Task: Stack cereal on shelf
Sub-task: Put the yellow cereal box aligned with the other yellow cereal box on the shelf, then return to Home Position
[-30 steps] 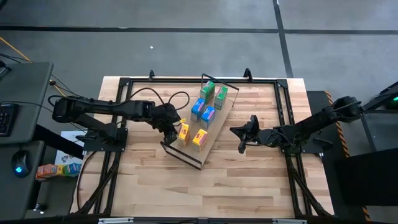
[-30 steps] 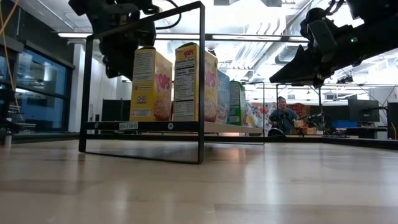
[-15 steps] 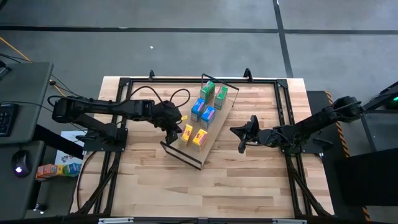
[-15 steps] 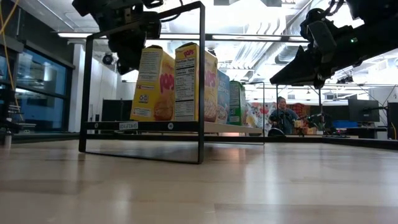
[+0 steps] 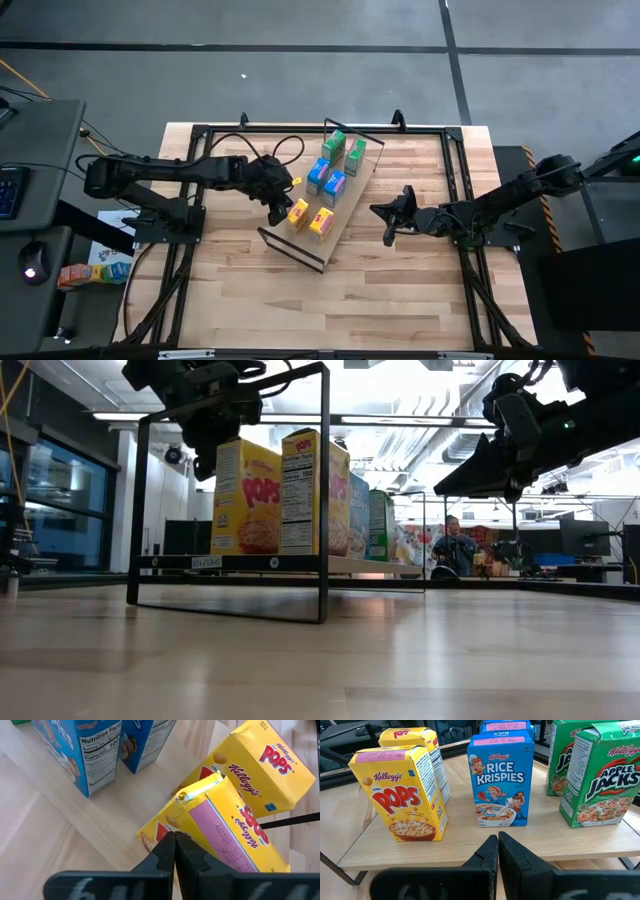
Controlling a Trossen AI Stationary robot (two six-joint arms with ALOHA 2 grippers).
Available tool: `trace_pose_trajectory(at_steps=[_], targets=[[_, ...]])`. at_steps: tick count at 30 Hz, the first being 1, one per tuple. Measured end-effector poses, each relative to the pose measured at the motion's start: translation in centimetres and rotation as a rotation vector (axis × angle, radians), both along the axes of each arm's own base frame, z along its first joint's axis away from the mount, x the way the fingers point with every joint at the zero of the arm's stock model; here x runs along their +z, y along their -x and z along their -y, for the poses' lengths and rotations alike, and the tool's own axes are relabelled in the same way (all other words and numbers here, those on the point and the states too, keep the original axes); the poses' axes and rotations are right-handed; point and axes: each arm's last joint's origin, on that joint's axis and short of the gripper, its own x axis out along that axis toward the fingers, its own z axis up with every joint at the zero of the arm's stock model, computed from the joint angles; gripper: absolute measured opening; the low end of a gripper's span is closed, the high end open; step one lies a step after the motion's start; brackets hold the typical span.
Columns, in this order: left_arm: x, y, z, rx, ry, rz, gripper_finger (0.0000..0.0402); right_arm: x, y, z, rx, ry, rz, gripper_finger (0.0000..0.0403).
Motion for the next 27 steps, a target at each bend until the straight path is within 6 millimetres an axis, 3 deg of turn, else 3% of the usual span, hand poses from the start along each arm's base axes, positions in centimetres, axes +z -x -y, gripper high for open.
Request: trace_pose_trajectory(at_steps=[8, 12, 18, 22, 25, 27], targets=[[0.4, 0.5, 0.0, -0.002, -0.009, 0.006, 0.0000, 0.0, 0.0, 0.0, 0.000, 0.000, 0.000, 0.0000], [1.8, 1.8, -0.5, 0.026, -0.029, 0.044, 0.0000, 0.0, 0.0, 0.0, 0.000, 0.000, -0.001, 0.0000], [5.9, 5.4, -0.8, 0.069, -0.097, 0.225, 0.0000, 0.0, 0.0, 0.0, 0.000, 0.001, -0.002, 0.0000], [8.5, 8.5, 0.4, 0.030, -0.202, 0.391, 0.0000, -0.1, 0.0, 0.0, 0.008, 0.002, -0.010, 0.0000], [8.2, 10.2, 1.9, 0.003, -0.212, 0.583, 0.0000, -0.2, 0.1, 0.0, 0.010, 0.007, -0.028, 0.0000], [6.7, 11.1, 2.9, -0.031, -0.199, 0.679, 0.0000, -0.3, 0.1, 0.0, 0.007, 0.011, -0.039, 0.0000]])
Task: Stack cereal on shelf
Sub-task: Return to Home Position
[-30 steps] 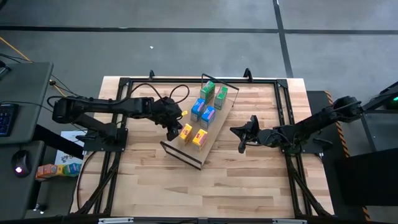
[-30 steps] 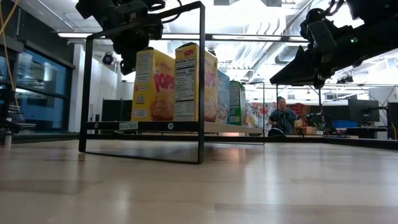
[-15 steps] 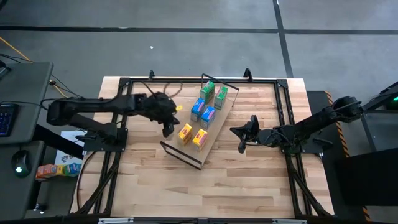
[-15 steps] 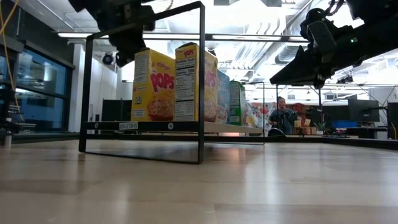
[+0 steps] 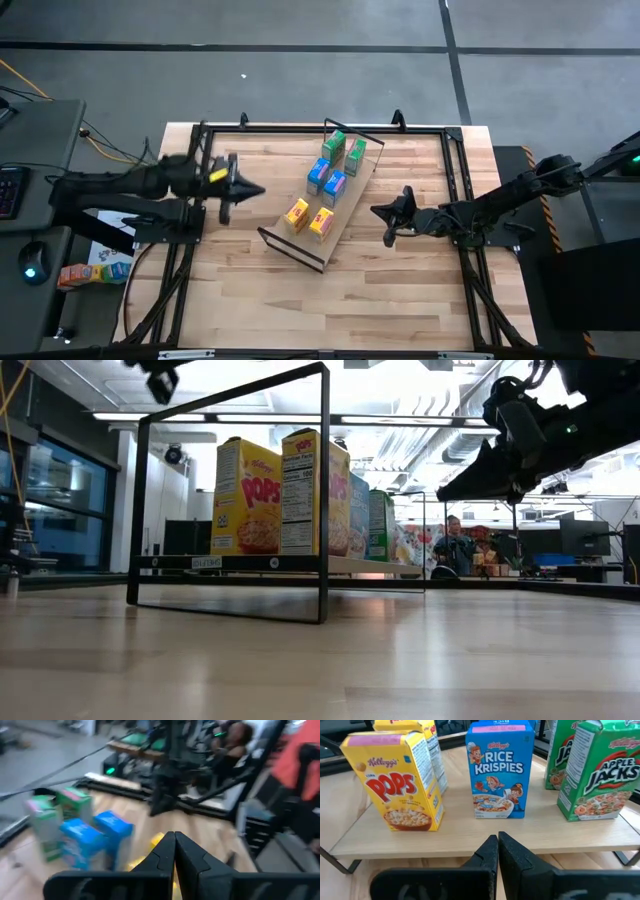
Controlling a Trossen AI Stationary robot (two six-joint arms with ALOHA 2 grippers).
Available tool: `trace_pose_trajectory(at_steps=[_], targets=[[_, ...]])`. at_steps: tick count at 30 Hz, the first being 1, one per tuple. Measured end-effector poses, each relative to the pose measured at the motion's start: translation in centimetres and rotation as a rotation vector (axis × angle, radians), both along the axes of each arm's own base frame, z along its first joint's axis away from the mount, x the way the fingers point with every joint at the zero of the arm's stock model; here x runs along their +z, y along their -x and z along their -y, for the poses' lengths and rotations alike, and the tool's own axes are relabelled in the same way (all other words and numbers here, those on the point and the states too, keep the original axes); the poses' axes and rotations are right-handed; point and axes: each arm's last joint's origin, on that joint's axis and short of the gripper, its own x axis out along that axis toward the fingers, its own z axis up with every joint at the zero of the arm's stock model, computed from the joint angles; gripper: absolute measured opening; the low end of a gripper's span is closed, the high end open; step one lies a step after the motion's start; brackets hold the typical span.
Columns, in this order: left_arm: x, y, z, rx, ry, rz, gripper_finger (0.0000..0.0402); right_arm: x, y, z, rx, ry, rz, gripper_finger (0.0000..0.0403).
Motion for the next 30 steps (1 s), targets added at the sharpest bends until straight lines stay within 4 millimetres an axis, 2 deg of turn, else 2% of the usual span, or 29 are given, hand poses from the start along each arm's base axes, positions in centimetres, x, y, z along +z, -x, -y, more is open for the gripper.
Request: trace_pose_trajectory(at_steps=[4, 7, 11, 17, 24, 30], targets=[[-4.3, 1.4, 1.4, -0.089, 0.001, 0.078, 0.0000, -0.1, 0.1, 0.1, -0.012, 0.009, -0.012, 0.0000], [-6.2, 2.4, 2.1, -0.147, -0.029, 0.113, 0.0000, -0.1, 0.1, 0.1, -0.011, 0.012, -0.014, 0.0000], [-8.0, 3.7, 2.6, -0.241, -0.052, 0.143, 0.0000, -0.1, 0.1, 0.1, -0.010, 0.015, -0.015, 0.0000], [-10.2, 4.8, 2.7, -0.262, -0.042, 0.233, 0.0000, -0.1, 0.1, 0.1, -0.013, 0.006, -0.011, 0.0000], [-12.6, 5.4, 2.6, -0.251, -0.030, 0.289, 0.0000, -0.1, 0.1, 0.0, -0.004, 0.029, -0.021, 0.0000], [-14.0, 5.6, 2.5, -0.241, -0.040, 0.248, 0.0000, 0.5, 0.1, 0.1, 0.012, 0.064, 0.005, 0.0000]])
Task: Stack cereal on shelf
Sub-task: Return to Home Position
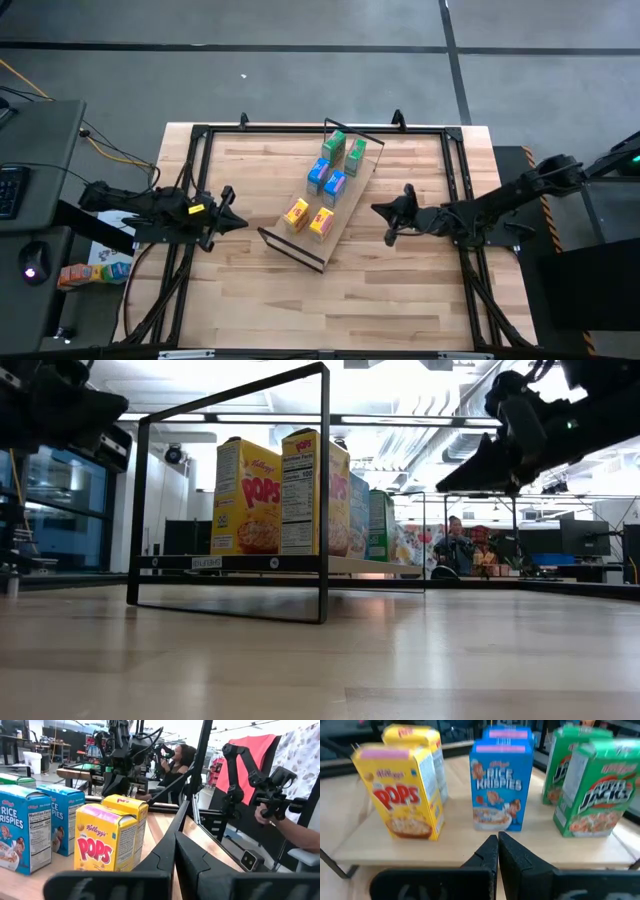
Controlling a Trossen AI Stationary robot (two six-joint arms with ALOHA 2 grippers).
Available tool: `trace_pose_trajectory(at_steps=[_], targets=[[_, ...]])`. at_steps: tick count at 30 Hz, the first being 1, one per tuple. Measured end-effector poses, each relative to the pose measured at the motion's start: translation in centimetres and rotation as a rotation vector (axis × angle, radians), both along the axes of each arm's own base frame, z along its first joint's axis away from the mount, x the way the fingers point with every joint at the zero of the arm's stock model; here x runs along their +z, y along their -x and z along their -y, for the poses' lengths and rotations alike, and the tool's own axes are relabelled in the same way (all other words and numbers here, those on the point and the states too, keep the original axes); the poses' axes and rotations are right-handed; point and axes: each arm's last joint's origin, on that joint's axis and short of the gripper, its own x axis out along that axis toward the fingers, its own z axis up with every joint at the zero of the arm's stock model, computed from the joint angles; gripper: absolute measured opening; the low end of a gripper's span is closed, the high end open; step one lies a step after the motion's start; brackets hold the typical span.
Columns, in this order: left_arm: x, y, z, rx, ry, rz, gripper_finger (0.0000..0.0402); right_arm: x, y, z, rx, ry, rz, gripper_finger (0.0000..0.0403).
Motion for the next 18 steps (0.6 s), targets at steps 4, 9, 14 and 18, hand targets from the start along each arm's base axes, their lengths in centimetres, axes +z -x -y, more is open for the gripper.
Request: trace_pose_trajectory(at_steps=[4, 9, 14, 18], targets=[[0.1, 0.1, 0.0, 0.002, -0.008, 0.014, 0.0000, 1.3, 0.7, 0.2, 0.020, 0.024, 0.041, 0.0000], [-0.1, 0.0, -0.1, 0.028, -0.015, -0.008, 0.0000, 3.6, 3.1, 0.8, 0.051, 0.048, 0.083, 0.0000], [-0.6, 0.0, -0.1, 0.027, -0.037, -0.054, 0.0001, 5.6, 6.7, 1.8, 0.084, 0.013, 0.174, 0.0000], [-0.6, 0.0, -0.1, 0.027, -0.030, -0.057, 0.0001, 6.3, 8.5, 2.0, 0.185, 0.003, 0.281, 0.0000]])
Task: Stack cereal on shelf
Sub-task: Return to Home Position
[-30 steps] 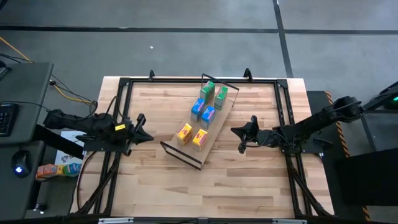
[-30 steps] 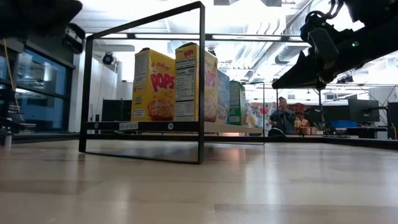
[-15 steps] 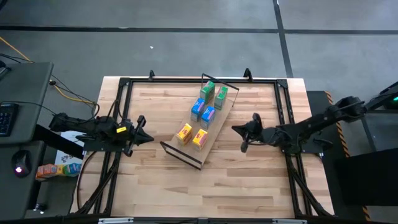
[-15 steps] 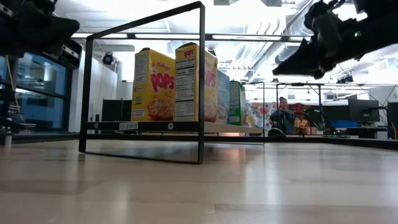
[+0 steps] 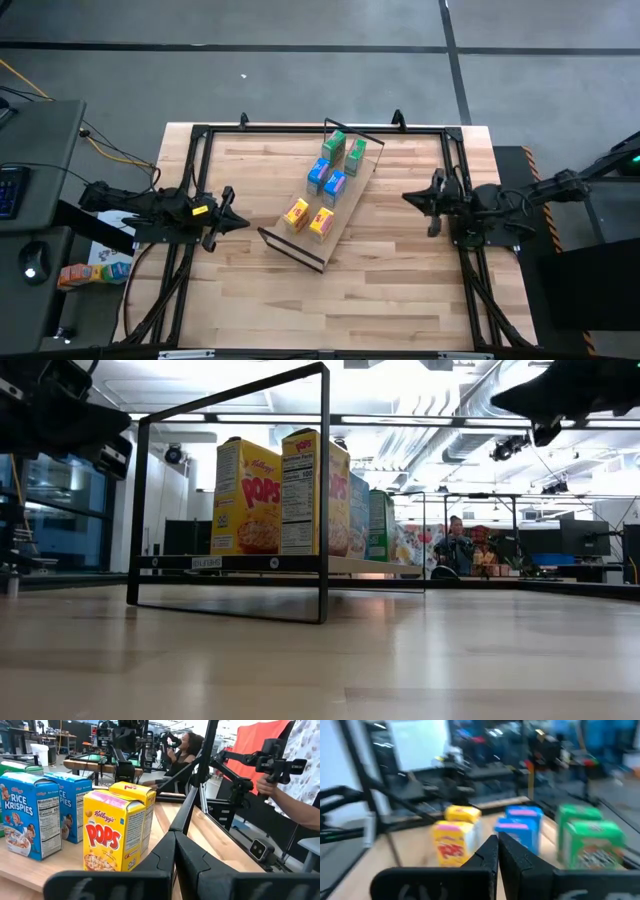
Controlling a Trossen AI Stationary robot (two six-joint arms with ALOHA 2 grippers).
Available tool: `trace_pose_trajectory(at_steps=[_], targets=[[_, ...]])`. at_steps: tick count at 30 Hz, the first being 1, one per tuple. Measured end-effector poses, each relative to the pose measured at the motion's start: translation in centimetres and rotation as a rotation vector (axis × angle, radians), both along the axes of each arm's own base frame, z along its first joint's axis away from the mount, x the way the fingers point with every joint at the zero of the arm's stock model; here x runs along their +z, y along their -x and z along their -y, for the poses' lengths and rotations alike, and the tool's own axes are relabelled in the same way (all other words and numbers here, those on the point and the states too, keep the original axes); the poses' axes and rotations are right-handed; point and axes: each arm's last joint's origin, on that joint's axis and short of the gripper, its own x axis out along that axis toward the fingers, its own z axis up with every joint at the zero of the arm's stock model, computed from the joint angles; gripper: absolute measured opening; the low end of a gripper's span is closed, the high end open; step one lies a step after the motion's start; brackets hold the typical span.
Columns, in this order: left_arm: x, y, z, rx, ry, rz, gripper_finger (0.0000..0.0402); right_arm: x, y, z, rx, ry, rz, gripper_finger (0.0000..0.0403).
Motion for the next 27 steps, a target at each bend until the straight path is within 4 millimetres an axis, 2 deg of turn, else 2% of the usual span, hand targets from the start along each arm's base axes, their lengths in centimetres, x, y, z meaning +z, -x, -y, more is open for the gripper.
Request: trace_pose_trajectory(at_steps=[6, 10, 14, 17, 19, 23, 27], targets=[[0.0, 0.0, 0.0, 0.000, 0.000, -0.001, 0.0001, -2.1, 0.2, -0.1, 0.161, 0.145, 0.190, 0.0000], [0.0, 0.0, 0.0, 0.000, 0.000, 0.000, 0.0001, -2.8, 0.1, 0.5, 0.139, 0.193, 0.232, 0.0000], [0.0, 0.0, 0.0, 0.000, 0.000, 0.000, 0.0001, -2.3, 0.0, 1.2, 0.186, 0.190, 0.202, 0.0000], [0.0, 0.0, 0.0, 0.000, 0.000, 0.000, 0.0001, -2.6, -0.1, 1.7, 0.223, 0.172, 0.158, 0.0000], [0.0, 0.0, 0.0, 0.000, 0.000, 0.000, 0.0001, -3.2, -0.2, 2.0, 0.218, 0.159, 0.130, 0.0000], [0.0, 0.0, 0.0, 0.000, 0.000, 0.000, 0.0001, -5.9, -0.3, 2.2, 0.210, 0.168, 0.049, 0.0000], [0.0, 0.0, 0.0, 0.000, 0.000, 0.001, 0.0001, -6.6, -0.3, 2.1, 0.172, 0.135, -0.024, 0.0000]])
